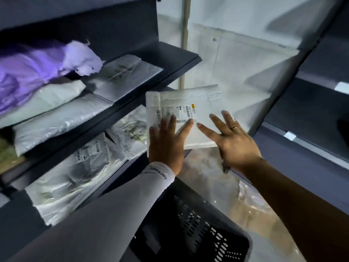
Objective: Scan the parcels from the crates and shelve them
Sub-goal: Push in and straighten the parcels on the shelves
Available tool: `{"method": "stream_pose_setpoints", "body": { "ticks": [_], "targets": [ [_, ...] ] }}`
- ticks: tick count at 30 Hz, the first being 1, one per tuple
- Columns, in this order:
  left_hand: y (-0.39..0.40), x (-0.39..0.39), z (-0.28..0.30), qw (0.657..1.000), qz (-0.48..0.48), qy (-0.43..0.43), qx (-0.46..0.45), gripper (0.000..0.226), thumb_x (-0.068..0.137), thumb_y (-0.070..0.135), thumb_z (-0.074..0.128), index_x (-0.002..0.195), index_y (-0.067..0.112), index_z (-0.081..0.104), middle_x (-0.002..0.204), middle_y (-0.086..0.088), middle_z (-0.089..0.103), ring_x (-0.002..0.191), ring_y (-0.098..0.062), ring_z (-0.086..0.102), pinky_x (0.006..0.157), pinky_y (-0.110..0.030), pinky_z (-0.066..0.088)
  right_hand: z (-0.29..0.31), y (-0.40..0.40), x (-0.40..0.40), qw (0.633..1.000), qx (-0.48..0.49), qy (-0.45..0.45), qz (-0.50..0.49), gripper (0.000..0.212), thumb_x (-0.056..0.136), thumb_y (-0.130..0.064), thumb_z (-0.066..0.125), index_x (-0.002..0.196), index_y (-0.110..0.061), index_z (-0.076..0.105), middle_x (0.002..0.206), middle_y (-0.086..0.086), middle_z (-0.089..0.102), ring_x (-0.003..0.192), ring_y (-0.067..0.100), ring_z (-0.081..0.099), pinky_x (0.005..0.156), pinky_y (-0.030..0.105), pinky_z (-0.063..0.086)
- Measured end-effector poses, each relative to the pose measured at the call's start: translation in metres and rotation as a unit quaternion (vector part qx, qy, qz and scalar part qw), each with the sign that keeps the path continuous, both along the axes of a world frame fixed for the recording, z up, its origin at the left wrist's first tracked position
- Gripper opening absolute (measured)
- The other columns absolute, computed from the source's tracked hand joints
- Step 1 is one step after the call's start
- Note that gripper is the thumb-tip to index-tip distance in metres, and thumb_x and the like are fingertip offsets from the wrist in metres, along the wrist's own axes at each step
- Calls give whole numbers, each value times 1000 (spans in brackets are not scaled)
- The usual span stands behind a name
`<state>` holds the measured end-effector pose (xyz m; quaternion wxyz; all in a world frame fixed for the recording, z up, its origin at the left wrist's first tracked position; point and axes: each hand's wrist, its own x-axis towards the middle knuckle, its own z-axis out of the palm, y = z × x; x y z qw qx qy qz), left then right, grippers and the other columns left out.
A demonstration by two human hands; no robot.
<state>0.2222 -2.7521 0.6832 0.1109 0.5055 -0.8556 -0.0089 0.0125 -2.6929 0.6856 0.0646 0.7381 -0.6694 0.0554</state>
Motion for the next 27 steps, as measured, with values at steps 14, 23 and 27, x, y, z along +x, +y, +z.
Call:
{"method": "stream_pose_setpoints", "body": {
  "ticks": [14,23,27],
  "targets": [
    [-105,68,48,992,119,-28,-15,79,106,26,45,163,47,-5,174,-10,-7,160,-35,-4,128,-55,1,40,-167,49,982,-89,51,156,85,88,2,60,157,-44,39,164,11,40,151,47,31,112,61,44],
    [-197,70,18,992,90,-6,-84,83,97,29,59,164,43,12,172,-14,14,157,-42,15,126,-57,11,25,-256,51,984,-100,79,123,104,85,14,50,162,-47,20,171,6,25,159,39,14,125,51,29],
    [-202,73,23,994,105,-2,-23,84,84,24,23,165,40,9,174,-12,3,158,-40,7,127,-54,4,19,-280,55,986,-99,66,116,100,84,17,46,161,-46,28,170,10,28,157,42,18,122,51,33]
  ]
}}
